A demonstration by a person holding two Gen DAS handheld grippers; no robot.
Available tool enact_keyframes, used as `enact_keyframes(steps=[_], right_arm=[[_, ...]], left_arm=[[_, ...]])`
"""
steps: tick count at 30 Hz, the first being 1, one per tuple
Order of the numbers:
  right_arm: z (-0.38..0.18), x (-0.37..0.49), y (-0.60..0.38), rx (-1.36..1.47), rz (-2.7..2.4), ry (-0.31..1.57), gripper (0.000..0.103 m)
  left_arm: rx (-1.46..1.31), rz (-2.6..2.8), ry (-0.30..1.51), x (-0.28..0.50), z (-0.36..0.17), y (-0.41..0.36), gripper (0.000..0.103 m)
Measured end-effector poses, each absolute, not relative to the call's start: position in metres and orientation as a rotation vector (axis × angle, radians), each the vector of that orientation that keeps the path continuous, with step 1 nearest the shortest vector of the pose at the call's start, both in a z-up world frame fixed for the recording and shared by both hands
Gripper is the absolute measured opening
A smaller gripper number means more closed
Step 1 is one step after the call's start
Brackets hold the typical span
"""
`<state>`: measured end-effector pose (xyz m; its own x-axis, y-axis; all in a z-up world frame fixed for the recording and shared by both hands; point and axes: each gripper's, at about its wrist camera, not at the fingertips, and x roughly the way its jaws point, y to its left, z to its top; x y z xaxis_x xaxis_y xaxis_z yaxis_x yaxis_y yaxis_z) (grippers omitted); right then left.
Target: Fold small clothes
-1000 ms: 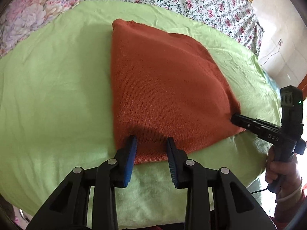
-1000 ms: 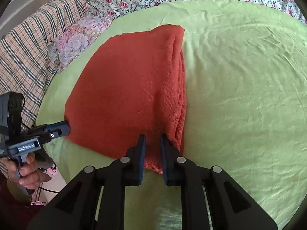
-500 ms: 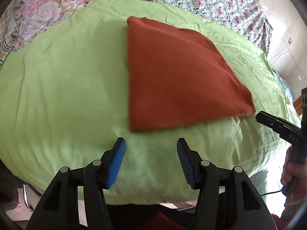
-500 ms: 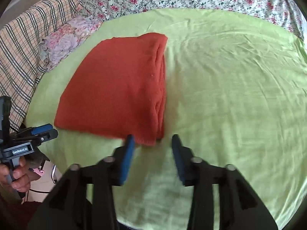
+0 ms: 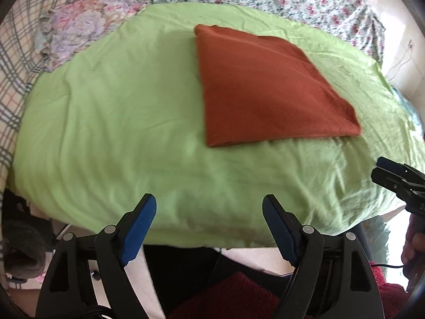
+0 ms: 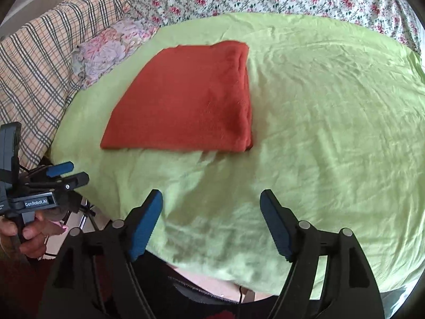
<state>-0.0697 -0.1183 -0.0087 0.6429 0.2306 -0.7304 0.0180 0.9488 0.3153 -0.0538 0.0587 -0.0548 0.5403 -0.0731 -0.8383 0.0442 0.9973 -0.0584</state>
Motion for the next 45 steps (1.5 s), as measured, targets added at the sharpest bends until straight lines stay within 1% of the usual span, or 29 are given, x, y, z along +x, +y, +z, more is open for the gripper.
enact_keyframes(steps=[3,9,20,27,45], right_arm=[[-0.012,-0.068,-0.112,0.301,0.144,0.880,0.081],[-0.008,-0.062,-0.103,0.270,0.143,0.860,0.087],[0.002,-0.032,-0.104,0.227,0.137,0.847,0.091],[0.015,-0.008,-0.111,0.215,0.130,0.831,0.096],[0.019,0.027,-0.097,0.194,0.149,0.853,0.098]], left_arm=[[-0.018,-0.049,0.988,-0.057,-0.052,0.061,0.083],[0.000,-0.040,0.936,-0.043,-0.043,0.055,0.087],[0.089,-0.003,0.898,-0.007,-0.036,0.035,0.095],[0.124,0.062,0.894,0.017,-0.030,0.032,0.096],[0.125,0.102,0.863,0.047,-0.021,0.030,0.099]])
